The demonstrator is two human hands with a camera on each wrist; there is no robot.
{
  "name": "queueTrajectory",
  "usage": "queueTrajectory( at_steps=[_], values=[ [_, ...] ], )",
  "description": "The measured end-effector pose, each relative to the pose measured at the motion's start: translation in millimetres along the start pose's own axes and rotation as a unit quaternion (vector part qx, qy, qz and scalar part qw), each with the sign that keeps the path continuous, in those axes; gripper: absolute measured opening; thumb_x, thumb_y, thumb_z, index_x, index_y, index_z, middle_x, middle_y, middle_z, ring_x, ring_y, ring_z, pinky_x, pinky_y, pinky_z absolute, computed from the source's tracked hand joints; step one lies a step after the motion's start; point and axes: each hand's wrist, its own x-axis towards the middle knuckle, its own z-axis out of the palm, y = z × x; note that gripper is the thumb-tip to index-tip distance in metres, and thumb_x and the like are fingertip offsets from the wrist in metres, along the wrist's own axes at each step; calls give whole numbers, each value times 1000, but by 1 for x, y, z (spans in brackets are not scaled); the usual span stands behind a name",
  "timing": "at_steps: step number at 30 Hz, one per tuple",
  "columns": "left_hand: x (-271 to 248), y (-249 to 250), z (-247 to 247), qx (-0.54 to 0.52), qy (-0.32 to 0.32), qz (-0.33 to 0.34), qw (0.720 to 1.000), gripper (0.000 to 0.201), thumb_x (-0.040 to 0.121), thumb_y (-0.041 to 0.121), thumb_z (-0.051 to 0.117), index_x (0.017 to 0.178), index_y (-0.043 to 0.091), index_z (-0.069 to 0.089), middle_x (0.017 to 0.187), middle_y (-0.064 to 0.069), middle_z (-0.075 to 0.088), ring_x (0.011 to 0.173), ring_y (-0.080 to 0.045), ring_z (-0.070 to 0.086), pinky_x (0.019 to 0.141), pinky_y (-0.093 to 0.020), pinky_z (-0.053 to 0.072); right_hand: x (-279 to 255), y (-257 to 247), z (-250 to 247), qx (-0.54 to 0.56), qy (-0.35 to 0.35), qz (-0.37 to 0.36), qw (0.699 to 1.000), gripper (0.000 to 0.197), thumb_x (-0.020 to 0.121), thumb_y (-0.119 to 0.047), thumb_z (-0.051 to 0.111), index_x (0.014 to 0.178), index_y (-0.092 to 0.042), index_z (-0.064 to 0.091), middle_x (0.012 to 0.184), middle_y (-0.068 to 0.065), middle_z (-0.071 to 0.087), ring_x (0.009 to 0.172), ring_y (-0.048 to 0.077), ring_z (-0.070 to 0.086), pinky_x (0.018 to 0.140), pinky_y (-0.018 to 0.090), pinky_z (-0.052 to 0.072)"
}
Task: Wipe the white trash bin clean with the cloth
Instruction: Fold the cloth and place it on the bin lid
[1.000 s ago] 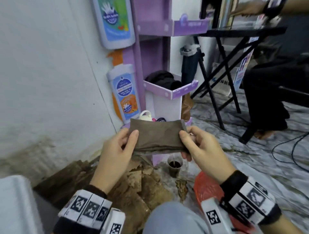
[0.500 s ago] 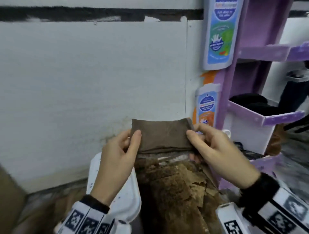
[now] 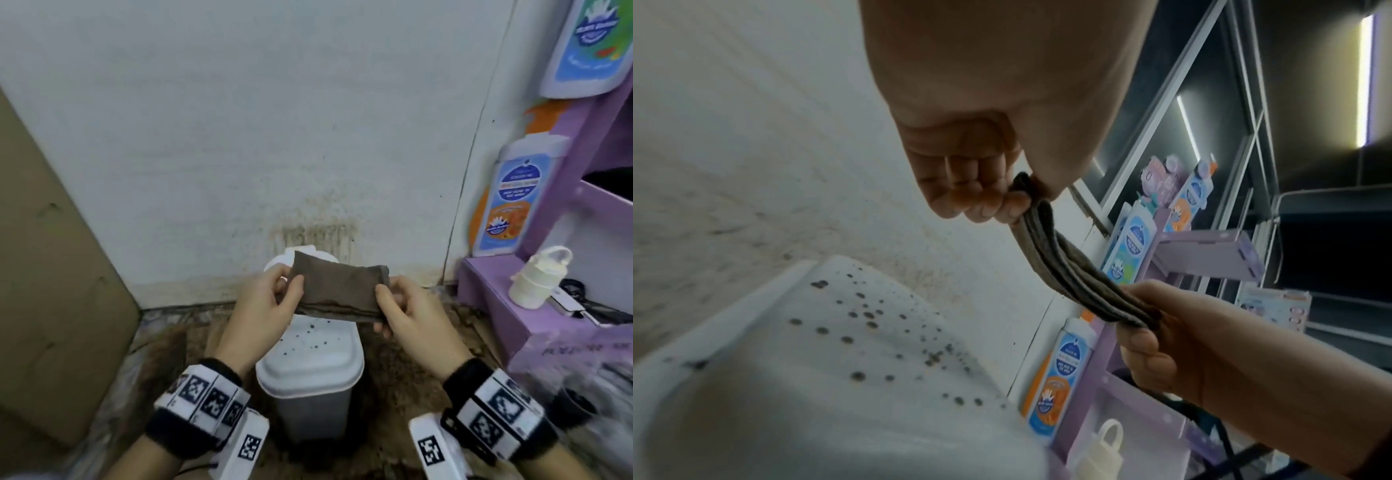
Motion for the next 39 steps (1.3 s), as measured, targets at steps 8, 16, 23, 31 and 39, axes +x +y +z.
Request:
queueTrajectory(
  at_steps=[8,16,23,31,39],
  values=[
    [40,-41,6,168,-56,-8,984,17,102,40,56,90,30,64,64,3,64,55,-12,54,54,-31,42,-15,26,40,19,-1,74,997,20,102,-28,57,91,-12,55,67,7,72,58,12,70,59,32,55],
    [67,-58,12,266,-132,31,954,13,98,43,63,96,31,64,71,14,62,62,0,55,52,-19,30,-40,-10,63,-218,-39,138,966,39,89,-68,49,81,-31,53,68,-14,67,72,4,62,64,32,45],
    [73,-67,13,345,-126,82,927,26,96,56,56,96,30,61,76,12,57,74,-7,54,63,-35,51,-41,-30,66,-341,-81,113,930,54,92,-72,34,84,-28,63,75,-11,69,82,9,64,70,28,46],
    [37,-72,-13,320,-38,38,946,22,99,48,50,111,30,56,93,13,55,84,-8,51,68,-26,40,-1,19,73,-283,-18,-154,947,12,99,-35,53,108,-28,58,104,-11,55,98,9,52,83,27,40],
    [-37,-84,-17,183,-22,-80,980,56,91,72,48,133,36,45,128,25,47,121,5,48,97,-31,48,19,42,88,-375,-188,-149,895,72,105,-61,13,163,-20,3,171,-6,-8,154,4,-16,126,33,-5]
  ],
)
